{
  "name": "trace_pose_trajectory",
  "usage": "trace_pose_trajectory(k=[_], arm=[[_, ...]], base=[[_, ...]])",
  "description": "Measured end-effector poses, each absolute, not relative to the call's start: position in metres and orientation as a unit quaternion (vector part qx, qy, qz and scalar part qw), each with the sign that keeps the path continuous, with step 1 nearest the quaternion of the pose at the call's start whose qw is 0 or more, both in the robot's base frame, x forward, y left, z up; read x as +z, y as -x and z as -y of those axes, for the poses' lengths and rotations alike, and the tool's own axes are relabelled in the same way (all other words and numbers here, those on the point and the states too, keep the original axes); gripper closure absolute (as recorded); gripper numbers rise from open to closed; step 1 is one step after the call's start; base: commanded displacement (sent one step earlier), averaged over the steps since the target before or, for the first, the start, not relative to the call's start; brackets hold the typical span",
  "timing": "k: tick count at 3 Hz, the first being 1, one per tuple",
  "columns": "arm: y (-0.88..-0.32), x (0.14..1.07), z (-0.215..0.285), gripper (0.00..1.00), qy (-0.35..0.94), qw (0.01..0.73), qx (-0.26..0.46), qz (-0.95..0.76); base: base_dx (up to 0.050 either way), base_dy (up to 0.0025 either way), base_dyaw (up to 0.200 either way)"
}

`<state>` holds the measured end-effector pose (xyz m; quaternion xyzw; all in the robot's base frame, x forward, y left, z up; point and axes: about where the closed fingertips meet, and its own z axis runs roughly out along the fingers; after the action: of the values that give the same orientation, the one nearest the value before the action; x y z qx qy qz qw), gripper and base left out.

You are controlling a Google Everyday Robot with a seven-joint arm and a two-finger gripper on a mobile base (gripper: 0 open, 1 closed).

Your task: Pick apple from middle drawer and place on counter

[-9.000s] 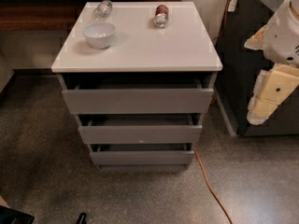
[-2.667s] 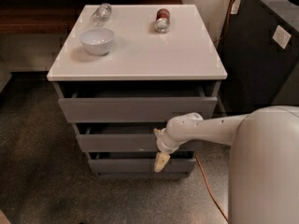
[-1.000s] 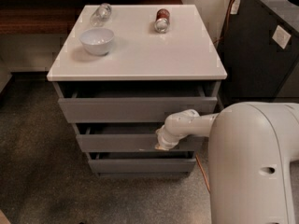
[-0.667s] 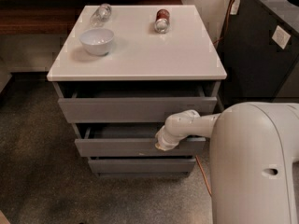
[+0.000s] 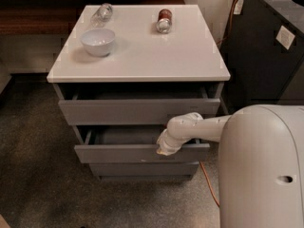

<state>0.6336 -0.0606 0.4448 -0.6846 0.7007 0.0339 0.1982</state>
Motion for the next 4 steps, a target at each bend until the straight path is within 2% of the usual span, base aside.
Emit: trace_pose_trajectory(k=[4], arm=[[-0.6223, 0.4472, 0.0544, 1.0, 0.691, 0.198, 0.046, -0.694]], base=[[0.0, 0.0, 0.0]])
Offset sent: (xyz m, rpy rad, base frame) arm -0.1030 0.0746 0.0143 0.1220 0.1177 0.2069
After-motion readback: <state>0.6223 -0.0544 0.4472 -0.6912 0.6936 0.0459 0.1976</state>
